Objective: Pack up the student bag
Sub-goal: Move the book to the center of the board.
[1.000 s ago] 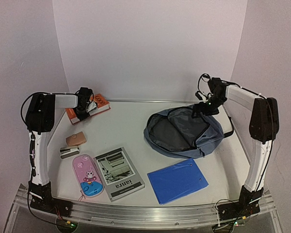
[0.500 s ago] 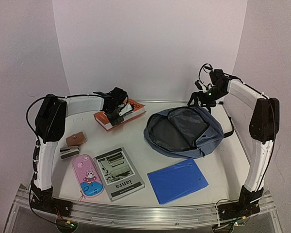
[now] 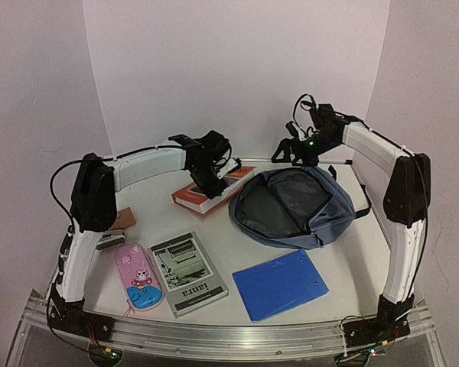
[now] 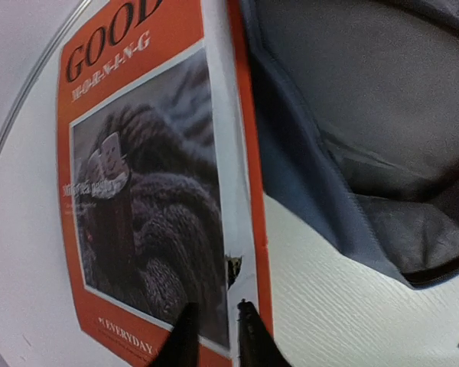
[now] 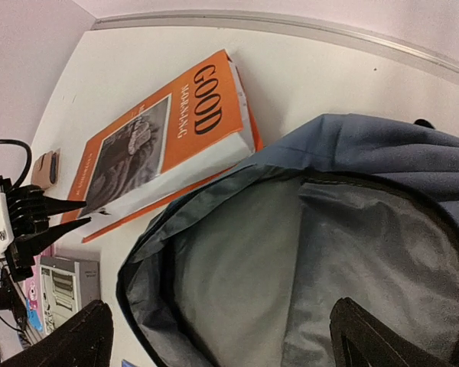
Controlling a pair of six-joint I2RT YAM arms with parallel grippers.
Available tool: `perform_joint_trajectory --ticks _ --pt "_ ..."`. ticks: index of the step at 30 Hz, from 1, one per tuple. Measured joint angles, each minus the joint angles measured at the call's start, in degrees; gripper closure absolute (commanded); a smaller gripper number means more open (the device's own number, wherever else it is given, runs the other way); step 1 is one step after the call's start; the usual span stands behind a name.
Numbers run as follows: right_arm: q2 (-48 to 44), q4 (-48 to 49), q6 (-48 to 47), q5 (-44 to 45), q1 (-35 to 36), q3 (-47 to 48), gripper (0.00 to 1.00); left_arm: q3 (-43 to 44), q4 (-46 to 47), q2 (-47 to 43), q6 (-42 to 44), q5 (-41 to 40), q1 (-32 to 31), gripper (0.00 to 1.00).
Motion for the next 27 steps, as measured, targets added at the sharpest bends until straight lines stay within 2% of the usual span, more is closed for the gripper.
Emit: perform_joint_trajectory --ticks 2,7,14,20,27 --pt "0.2 0.0 0.8 -0.3 0.5 0.0 0.02 2.0 -1.1 0.7 -3.4 3.6 0.1 0.48" --pt "0.3 0.8 2.7 -0.6 1.2 -0.8 0.02 3.8 -2.5 0.7 -9.8 13.3 2.0 0.38" --pt "0.8 2.8 5.6 -0.6 5.1 -1.3 0.02 3.9 -1.0 0.7 -21.5 21.6 14.5 0.24" --pt "6.7 4.8 8.0 -1.1 11.9 2.6 0.02 3.1 0.6 0.7 -28.9 23.7 25.9 0.20" --pt "17.2 6.7 10.5 -0.5 17.2 11.5 0.02 -5.0 7.2 0.9 -34.8 29.8 31.9 0.19"
